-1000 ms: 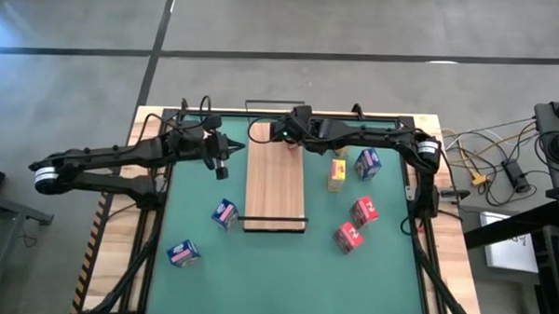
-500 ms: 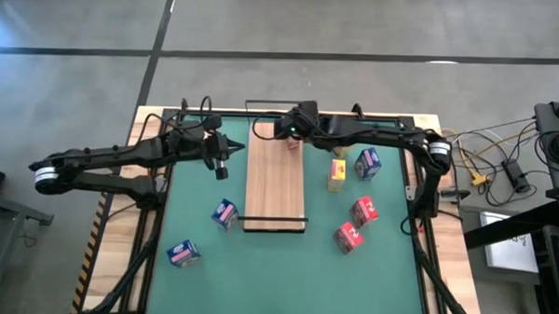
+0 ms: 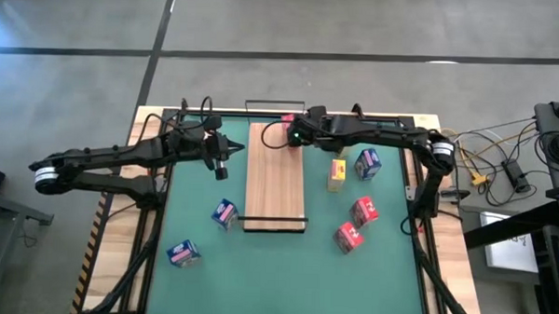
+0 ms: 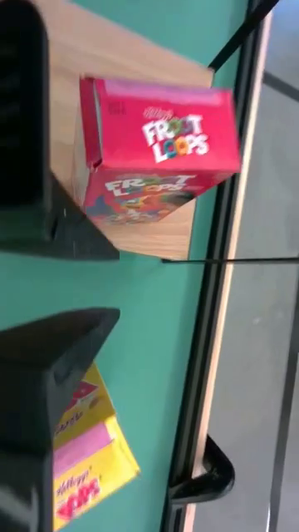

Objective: Stack cereal on shelf
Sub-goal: Put the top red cereal box on the shelf

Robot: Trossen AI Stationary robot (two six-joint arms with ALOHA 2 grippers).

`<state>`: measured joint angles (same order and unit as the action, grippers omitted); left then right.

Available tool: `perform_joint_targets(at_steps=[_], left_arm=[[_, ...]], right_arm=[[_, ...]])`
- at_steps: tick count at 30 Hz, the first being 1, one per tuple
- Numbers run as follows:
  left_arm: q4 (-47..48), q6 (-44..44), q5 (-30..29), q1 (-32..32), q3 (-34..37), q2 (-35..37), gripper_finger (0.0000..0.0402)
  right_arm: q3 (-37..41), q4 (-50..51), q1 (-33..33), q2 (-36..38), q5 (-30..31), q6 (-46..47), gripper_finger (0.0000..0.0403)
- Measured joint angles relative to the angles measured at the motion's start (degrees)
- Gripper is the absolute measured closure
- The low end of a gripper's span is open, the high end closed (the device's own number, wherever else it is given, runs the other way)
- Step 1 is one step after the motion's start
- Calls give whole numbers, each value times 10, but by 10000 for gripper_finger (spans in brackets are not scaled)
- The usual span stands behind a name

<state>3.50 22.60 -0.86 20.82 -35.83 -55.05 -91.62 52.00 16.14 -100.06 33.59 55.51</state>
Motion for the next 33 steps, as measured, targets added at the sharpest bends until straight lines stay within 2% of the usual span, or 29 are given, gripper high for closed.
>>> perform_joint_targets(at_steps=[4, 7, 10, 15, 18, 22, 28, 33], left_arm=[[0, 0, 0, 0, 0, 0, 401], [0, 0, 0, 0, 0, 0, 401], [0, 0, 4, 0, 0, -1, 401], [-6, -4, 35, 0, 0, -1, 401], [-18, -15, 51, 0, 0, -1, 401], [-27, -32, 51, 0, 1, -1, 401], [-41, -59, 51, 0, 1, -1, 401], [-69, -71, 51, 0, 3, -24, 401]], right_arm=[[0, -5, 0, -19, 5, -1, 378], [1, -4, 0, -27, -11, -21, 392], [1, -2, 0, -21, -37, -79, 394], [1, -4, -9, -2, -40, -200, 394], [11, -21, -12, 2, -59, -298, 394], [42, -75, -11, 2, -81, -406, 394], [103, -134, 7, 20, -91, -487, 394], [200, -232, 36, 78, -148, -539, 394]])
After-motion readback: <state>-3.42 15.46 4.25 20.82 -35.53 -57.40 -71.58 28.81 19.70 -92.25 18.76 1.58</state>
